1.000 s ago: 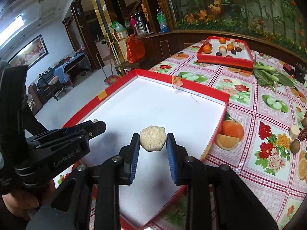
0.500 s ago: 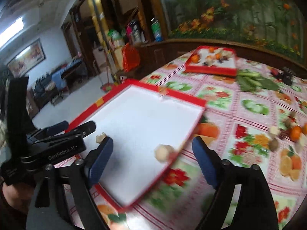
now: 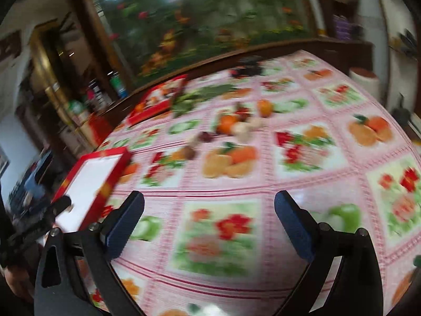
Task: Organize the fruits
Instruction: 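Move both open tools back toward the fruit pile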
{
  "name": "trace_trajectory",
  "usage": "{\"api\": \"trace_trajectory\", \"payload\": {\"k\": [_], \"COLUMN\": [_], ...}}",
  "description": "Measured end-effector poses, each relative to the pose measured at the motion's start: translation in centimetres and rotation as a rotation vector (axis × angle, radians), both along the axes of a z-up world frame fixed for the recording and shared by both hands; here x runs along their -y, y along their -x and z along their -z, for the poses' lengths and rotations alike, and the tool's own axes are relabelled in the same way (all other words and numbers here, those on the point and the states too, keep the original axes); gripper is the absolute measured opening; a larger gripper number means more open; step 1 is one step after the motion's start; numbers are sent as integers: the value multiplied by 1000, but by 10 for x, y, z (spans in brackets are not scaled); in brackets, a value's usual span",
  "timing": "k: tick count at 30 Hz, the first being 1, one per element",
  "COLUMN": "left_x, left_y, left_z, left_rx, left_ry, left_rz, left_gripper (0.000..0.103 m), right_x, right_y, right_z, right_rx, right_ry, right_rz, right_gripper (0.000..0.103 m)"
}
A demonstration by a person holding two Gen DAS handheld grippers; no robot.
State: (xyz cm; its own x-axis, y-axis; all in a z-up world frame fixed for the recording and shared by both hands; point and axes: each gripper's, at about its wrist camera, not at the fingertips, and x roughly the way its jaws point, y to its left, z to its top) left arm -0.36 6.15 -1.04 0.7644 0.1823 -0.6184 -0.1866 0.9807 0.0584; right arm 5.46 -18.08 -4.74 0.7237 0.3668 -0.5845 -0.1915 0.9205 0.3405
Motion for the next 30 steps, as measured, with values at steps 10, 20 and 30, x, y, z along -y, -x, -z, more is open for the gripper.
{"api": "trace_trajectory", "payload": {"k": [10,20,30], "left_x": [52,56,59], "left_y": [-24,-62,-89], "left_z": [20,22,33], "left_rx": [-67,-59,-84], "left_ry": [-52,12,40], "left_rz": [120,90,115], "left_gripper": [101,101,101], "right_x": [28,1,-29], "right_y": [-11,-66,-139], "right_z": [13,3,30], "right_rx": [0,21,-60], "right_ry": [3,142,272], "right_rz": [36,-54,-100], "right_gripper": [99,91,54]}}
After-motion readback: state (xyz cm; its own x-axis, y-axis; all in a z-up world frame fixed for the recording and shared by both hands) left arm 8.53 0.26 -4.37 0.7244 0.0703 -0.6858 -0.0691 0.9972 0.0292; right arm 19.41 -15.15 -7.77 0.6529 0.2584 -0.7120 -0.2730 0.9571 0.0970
